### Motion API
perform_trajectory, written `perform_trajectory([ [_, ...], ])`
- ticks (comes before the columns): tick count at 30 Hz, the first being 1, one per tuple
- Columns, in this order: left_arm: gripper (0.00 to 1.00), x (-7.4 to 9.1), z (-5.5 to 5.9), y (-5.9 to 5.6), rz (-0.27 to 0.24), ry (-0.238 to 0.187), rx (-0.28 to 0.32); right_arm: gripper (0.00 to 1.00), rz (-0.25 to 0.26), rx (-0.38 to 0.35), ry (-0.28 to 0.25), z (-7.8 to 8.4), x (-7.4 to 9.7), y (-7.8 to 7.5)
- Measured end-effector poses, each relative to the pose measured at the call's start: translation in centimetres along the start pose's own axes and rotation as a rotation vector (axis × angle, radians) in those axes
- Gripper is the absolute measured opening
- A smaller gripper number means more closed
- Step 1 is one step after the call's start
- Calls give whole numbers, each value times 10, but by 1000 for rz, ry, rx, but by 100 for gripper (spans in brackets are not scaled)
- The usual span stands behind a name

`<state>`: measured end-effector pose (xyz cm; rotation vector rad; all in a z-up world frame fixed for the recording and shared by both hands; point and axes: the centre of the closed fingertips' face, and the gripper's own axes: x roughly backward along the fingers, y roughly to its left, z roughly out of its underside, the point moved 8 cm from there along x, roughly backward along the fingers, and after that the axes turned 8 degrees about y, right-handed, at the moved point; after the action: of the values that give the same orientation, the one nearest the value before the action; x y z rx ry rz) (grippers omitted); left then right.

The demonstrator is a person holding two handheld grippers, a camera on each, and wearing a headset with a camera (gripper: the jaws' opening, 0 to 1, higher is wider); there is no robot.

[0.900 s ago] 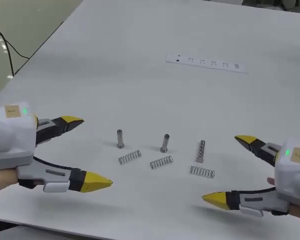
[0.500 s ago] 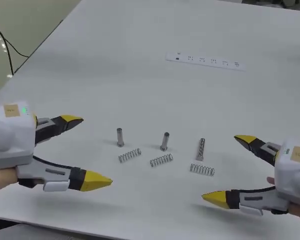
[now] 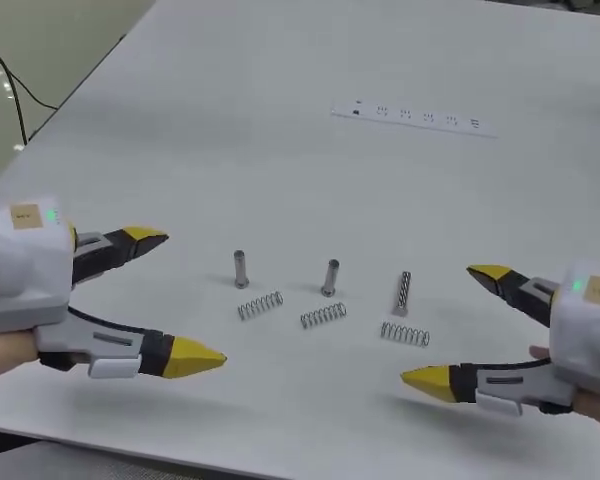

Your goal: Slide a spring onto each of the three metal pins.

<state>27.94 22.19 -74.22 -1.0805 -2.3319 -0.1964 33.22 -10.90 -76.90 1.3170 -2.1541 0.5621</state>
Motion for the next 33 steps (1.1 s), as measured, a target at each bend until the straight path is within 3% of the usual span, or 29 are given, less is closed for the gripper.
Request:
perform_trajectory([
  [16, 98, -1, 1, 0, 5, -2, 7, 78, -43, -262, -10, -18, -7, -5],
  [22, 98, -1, 1, 0, 5, -4, 9, 70, -37, -303, 28, -25, -15, -10],
  [33, 98, 0, 3, 1, 1, 0, 15, 56, -37, -447, 104, -30, -28, -22],
])
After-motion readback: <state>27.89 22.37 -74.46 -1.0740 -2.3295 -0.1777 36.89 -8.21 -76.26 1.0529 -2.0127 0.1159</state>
